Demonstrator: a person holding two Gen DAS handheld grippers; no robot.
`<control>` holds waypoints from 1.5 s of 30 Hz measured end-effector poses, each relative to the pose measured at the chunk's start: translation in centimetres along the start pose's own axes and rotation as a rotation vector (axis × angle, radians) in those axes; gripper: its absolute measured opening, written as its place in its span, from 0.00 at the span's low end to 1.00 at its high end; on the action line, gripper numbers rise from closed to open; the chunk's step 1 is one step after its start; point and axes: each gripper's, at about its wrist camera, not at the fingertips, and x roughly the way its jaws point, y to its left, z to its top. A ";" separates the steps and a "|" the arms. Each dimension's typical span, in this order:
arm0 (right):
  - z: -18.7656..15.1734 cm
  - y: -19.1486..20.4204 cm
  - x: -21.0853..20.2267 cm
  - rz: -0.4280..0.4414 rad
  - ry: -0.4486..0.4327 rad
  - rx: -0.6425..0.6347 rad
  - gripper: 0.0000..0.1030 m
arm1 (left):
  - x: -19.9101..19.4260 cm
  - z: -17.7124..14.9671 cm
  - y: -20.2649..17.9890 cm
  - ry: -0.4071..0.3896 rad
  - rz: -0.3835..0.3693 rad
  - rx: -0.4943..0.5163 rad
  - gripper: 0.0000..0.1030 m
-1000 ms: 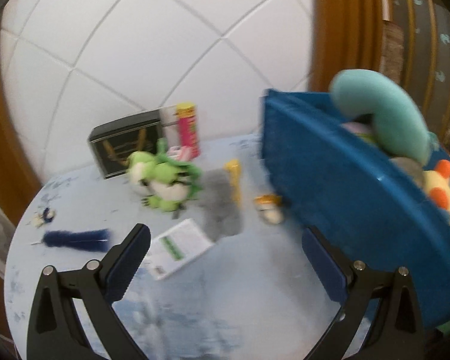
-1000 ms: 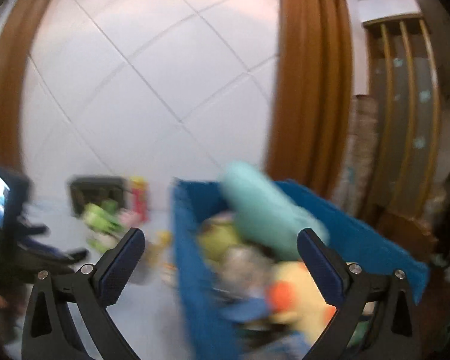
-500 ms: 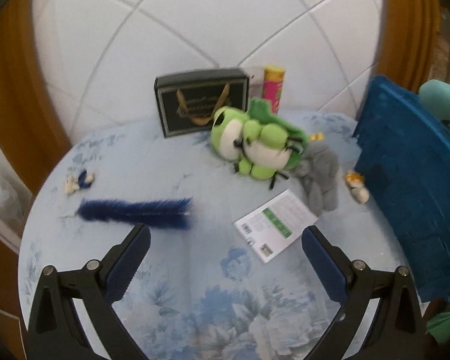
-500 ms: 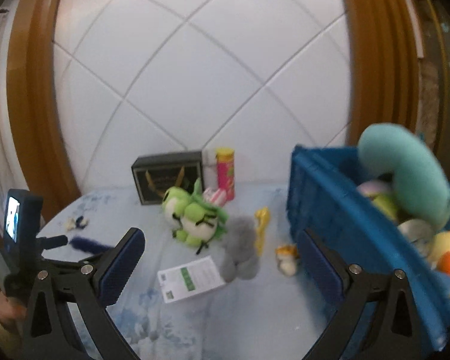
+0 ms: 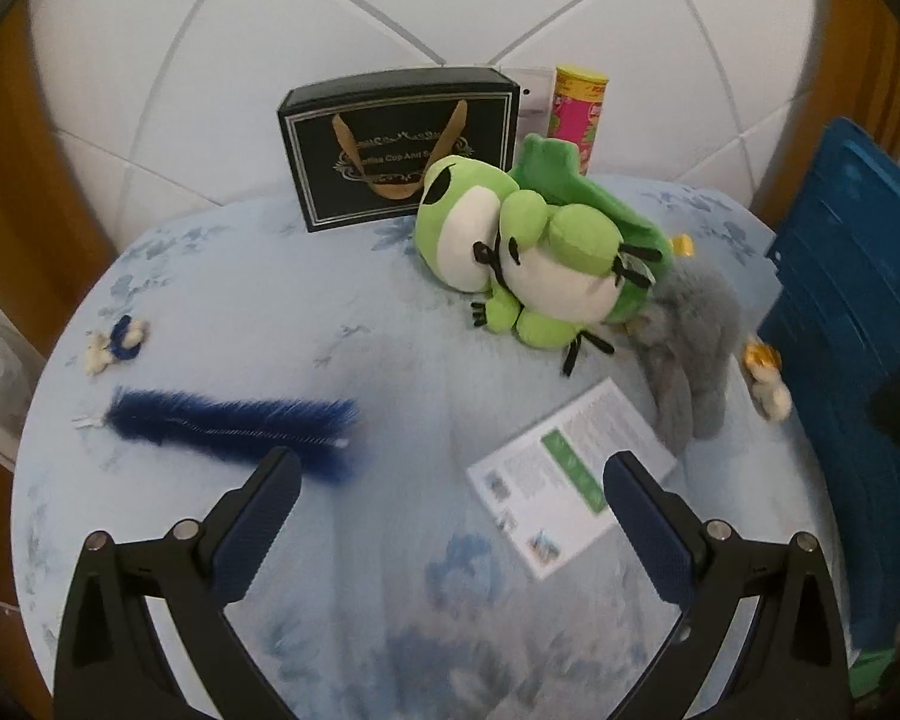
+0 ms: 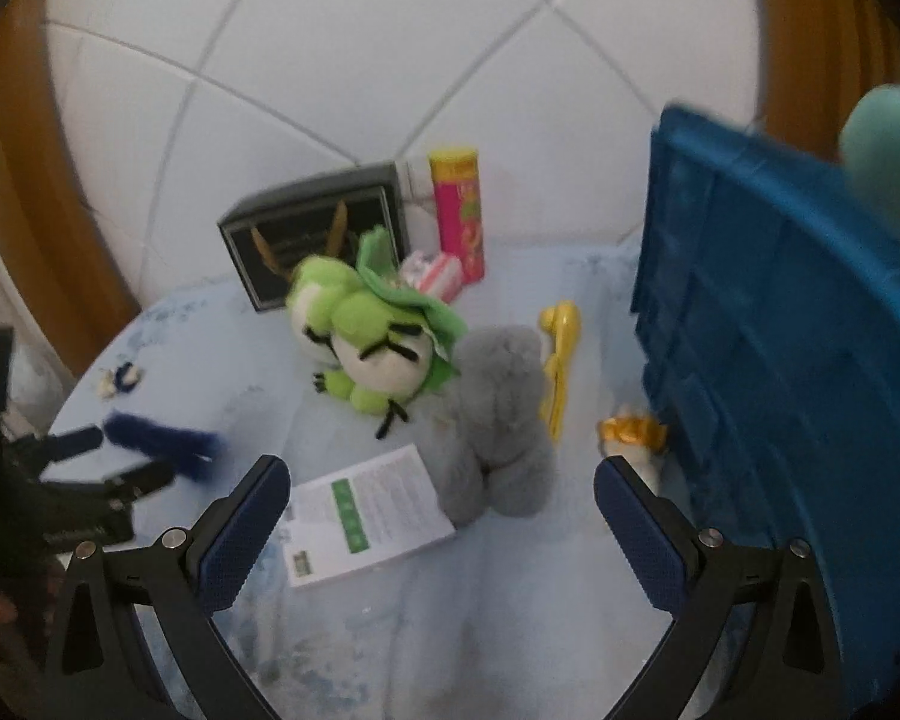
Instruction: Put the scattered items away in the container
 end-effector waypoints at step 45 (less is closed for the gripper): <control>-3.1 -2.3 14.7 0.203 0.305 0.048 0.44 | 9.2 0.4 3.3 0.134 0.108 -0.057 0.53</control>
